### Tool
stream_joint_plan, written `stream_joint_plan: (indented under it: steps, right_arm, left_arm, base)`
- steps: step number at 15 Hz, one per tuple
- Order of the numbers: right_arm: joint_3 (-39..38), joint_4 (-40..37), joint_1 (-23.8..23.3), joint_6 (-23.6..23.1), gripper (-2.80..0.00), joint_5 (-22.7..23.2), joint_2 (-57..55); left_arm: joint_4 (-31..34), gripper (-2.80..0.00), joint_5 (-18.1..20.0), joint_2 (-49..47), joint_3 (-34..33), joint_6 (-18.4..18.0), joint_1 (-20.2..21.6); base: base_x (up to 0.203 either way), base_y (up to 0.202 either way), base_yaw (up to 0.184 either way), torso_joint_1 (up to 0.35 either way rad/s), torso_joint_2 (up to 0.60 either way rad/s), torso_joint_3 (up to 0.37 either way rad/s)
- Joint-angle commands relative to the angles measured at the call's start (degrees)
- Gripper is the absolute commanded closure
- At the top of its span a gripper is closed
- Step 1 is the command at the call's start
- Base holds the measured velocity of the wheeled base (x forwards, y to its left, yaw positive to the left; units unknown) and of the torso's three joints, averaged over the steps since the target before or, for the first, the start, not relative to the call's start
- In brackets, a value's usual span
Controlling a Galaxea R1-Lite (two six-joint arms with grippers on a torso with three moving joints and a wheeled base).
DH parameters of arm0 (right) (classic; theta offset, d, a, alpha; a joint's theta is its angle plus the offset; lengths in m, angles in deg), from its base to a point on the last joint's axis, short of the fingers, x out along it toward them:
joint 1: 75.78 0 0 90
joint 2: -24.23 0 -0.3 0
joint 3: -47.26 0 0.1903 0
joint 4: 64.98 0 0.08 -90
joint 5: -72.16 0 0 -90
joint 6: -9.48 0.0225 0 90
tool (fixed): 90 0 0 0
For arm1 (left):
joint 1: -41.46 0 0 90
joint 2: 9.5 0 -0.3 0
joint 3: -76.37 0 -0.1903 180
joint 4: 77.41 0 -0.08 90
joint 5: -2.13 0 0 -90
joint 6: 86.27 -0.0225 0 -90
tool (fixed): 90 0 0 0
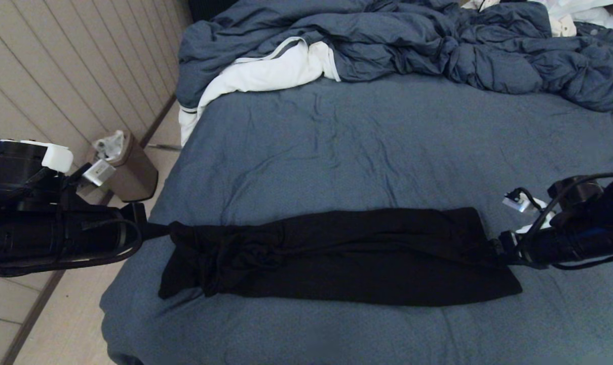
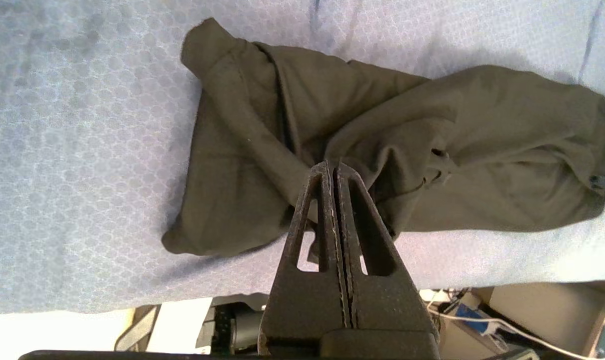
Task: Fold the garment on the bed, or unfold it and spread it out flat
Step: Fold the black T-shirt
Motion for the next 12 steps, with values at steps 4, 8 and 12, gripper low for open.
stream_joint_plan:
  steps: [4,8,12]
  right_arm:
    - [-3.0,5.6,2.2,0.6,-2.8,0.1,-0.9]
    - [-3.2,6.2,3.7,2.0,0.0,0.3,-0.9]
    - [-3.4,6.9,4.0,2.6,-2.8,0.2,-0.4]
  left_arm:
    - [0.0,0.0,0.0,-0.3,-0.1,0.1,-0.1]
    - [0.0,0.0,0.0,-0.7,-0.1,0.1,-0.1]
    - [0.0,0.0,0.0,-0.7,-0.1,0.1,-0.1]
  base:
    - [0.0,0.0,0.0,0.0,0.0,0.0]
    - [0.0,0.0,0.0,0.0,0.0,0.0]
    - [0.0,0.0,0.0,0.0,0.0,0.0]
